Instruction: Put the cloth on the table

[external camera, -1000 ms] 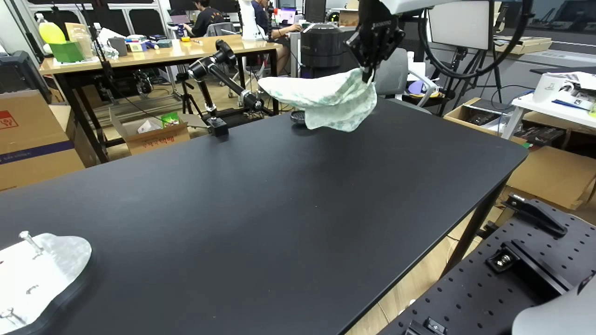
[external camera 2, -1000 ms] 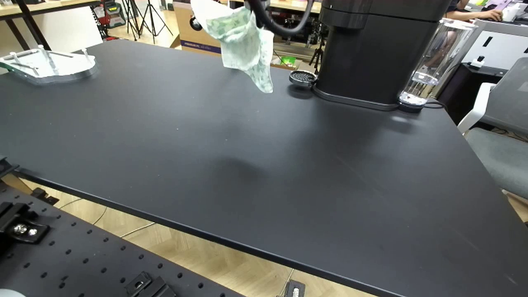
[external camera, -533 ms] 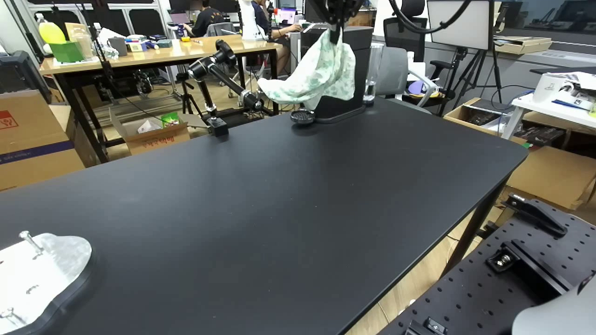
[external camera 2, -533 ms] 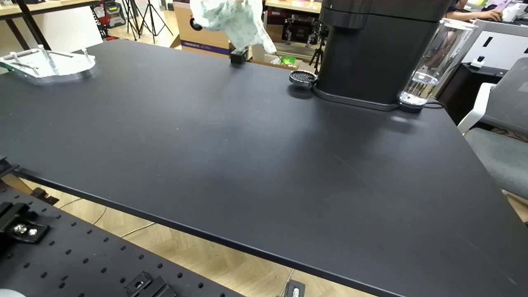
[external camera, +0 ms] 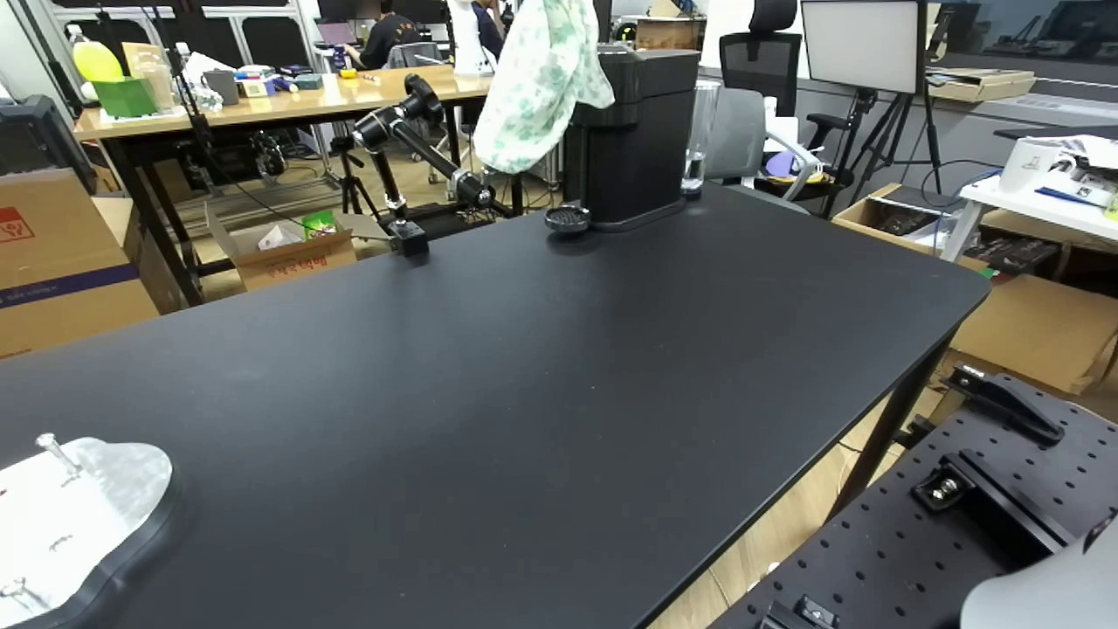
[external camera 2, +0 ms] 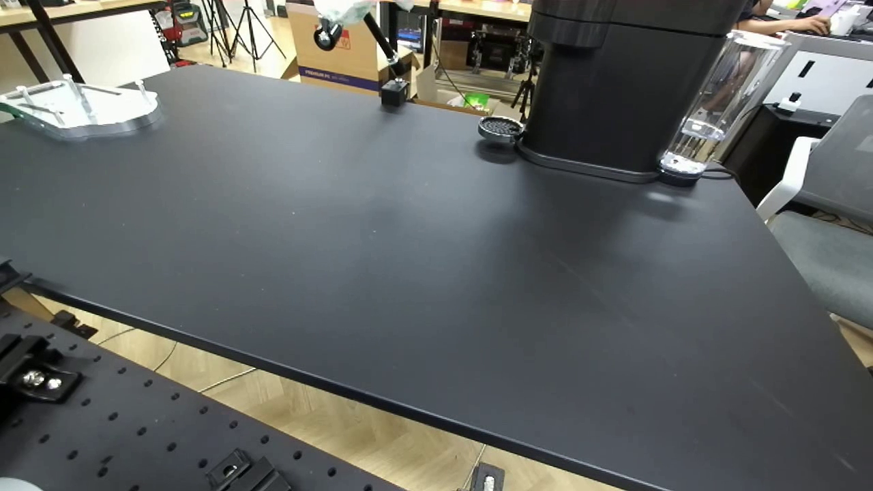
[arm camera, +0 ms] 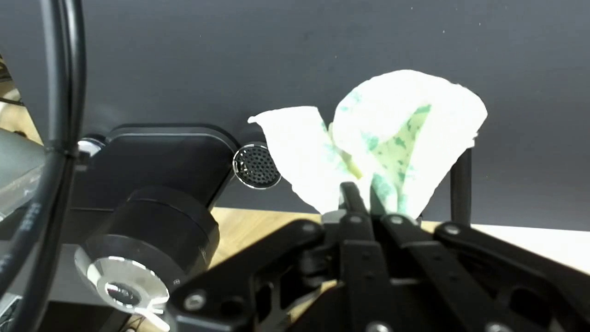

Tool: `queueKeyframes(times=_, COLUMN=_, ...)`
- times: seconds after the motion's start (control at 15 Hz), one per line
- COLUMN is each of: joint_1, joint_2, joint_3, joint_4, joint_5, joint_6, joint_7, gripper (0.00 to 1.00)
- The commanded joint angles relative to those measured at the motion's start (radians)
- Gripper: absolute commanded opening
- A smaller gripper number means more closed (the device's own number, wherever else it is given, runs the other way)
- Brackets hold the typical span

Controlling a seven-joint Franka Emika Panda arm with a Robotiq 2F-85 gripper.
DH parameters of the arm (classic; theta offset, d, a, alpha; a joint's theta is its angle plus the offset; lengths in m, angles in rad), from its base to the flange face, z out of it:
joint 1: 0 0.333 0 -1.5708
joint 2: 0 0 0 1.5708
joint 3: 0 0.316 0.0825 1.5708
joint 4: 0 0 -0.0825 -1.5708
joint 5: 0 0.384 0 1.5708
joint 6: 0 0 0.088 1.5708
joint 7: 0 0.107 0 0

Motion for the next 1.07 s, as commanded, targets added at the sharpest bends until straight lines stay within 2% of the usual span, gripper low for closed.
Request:
queueKeyframes(times=0.0, joint_1=0.031, joint_2=0.092, joint_3=0.013, joint_4=0.202, joint_5=-0.015, joint_6=-0.11, joint_7=0.041, gripper=0.01)
queueKeyframes(times=0.27, joint_1=0.062, joint_2=0.127, joint_3=0.024, joint_4=0.355, joint_5=-0.003, joint_6=-0.241, joint_7=0.066, gripper=0.01)
queueKeyframes(times=0.53, joint_1=0.071, joint_2=0.113, joint_3=0.017, joint_4=0.435, joint_5=-0.02, joint_6=-0.332, joint_7=0.095, gripper=0.01)
queueKeyframes(times=0.8, joint_1=0.048, joint_2=0.092, joint_3=-0.011, joint_4=0.408, joint_5=-0.016, joint_6=-0.323, joint_7=0.097, gripper=0.01)
queueKeyframes(times=1.0, joint_1=0.024, joint_2=0.071, joint_3=-0.043, joint_4=0.306, joint_5=0.0, joint_6=-0.265, joint_7=0.073, gripper=0.01)
